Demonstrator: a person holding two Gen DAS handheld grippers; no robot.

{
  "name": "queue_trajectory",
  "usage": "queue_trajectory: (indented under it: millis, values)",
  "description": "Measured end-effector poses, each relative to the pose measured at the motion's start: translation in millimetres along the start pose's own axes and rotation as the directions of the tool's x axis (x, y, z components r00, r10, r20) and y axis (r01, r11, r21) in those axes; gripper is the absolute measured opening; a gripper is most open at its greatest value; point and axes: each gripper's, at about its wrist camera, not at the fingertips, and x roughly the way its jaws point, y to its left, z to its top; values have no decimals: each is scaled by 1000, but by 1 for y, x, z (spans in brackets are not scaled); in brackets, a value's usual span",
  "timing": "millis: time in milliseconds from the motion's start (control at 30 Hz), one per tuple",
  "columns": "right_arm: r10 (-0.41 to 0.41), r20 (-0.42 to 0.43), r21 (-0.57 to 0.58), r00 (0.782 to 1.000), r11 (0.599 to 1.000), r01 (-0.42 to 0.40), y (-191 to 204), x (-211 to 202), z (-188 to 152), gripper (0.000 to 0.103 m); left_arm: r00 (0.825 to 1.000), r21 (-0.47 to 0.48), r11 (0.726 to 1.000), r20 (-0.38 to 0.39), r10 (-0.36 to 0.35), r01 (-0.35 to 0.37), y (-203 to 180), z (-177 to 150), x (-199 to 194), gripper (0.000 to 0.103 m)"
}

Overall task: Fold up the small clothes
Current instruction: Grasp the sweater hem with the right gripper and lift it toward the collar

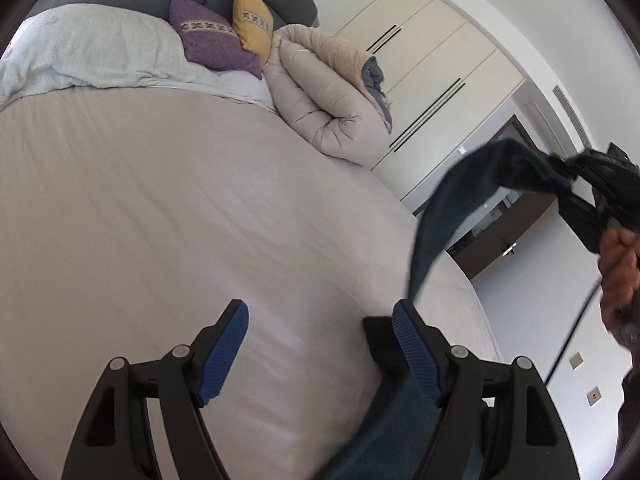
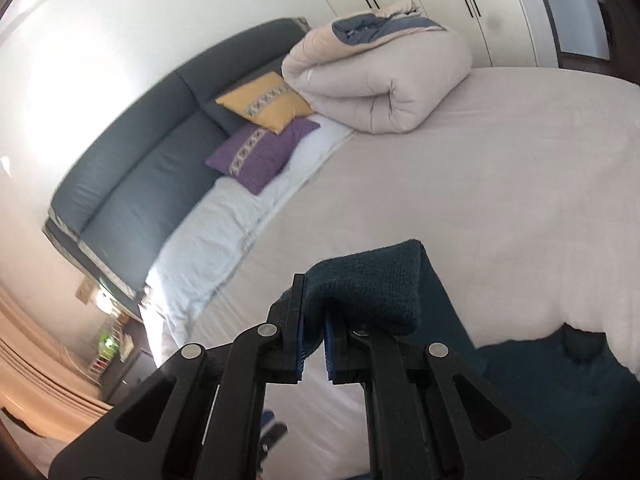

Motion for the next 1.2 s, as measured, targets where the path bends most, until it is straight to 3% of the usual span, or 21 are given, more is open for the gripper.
queue_trajectory:
  millis: [167,233,367,500,567,667,800,833,900,967,1033,1200]
  values:
    - [67,93,78,993,994,-75,-27,-32,23,7,999,49,998,2,-34,33,-15,-23,-7,76]
    - [62,73,80,995,995,-68,-44,-41,18,7,999,79,996,-37,-31,33,-25,-32,3,76]
    - [-5,-13,130,1000,991,7,-119,-43,-37,7,995,108,992,-83,-50,59,-42,-49,12,76]
    - [-22,-38,256,999,966,31,-183,-36,-84,7,983,203,966,-122,-138,161,-73,-79,25,76]
    - [-9,-45,216,999,976,19,-174,-34,-82,7,983,260,953,-135,-123,155,-87,-95,35,76]
    - [20,-76,64,997,998,-15,-126,-21,-66,7,975,256,954,-194,-105,154,-96,-107,54,76]
    - [98,-106,-66,990,992,-105,-59,-13,-54,7,971,371,919,-235,-45,132,-121,-102,92,77]
    - [119,-114,-96,986,987,-130,-43,-12,-53,7,962,395,910,-271,-16,126,-125,-99,108,77]
    - [154,-122,-167,981,971,-173,-17,-12,-51,7,948,380,918,-317,17,110,-122,-95,129,77]
    - [160,-128,-205,979,961,-184,-1,-11,-48,7,946,359,931,-320,53,69,-114,-90,140,77]
    - [172,-124,-187,977,963,-194,-6,-12,-47,7,937,360,933,-332,106,22,-108,-89,151,76]
    - [175,-77,-124,982,975,-183,-30,-27,-45,7,940,383,920,-276,202,-85,-106,-95,156,67]
